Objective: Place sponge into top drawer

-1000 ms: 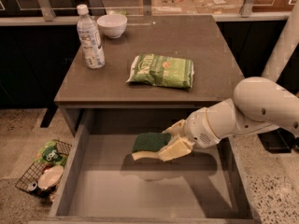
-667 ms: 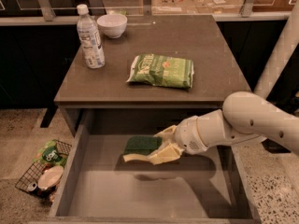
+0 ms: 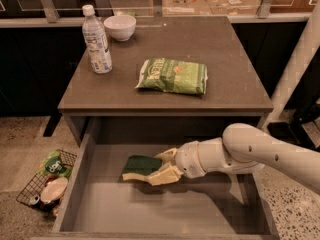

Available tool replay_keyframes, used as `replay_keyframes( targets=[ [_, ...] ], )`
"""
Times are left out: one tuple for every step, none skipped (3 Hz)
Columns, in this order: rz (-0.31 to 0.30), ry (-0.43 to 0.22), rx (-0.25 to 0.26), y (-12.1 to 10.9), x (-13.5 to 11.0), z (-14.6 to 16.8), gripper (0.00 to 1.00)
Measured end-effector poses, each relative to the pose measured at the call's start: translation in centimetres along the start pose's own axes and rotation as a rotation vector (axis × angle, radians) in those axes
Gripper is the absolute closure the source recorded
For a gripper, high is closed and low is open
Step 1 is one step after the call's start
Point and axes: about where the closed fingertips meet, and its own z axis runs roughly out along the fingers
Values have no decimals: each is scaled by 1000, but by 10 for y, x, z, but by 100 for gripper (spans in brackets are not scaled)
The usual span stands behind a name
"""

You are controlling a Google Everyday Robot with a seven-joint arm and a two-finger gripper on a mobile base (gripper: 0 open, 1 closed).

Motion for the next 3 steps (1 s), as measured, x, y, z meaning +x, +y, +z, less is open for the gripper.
replay_keyframes(
  targets=[
    [48, -2, 25, 0, 28, 5, 100],
    [91, 20, 53, 1, 54, 4, 100],
    [89, 20, 50, 1, 53, 6, 83]
  ],
)
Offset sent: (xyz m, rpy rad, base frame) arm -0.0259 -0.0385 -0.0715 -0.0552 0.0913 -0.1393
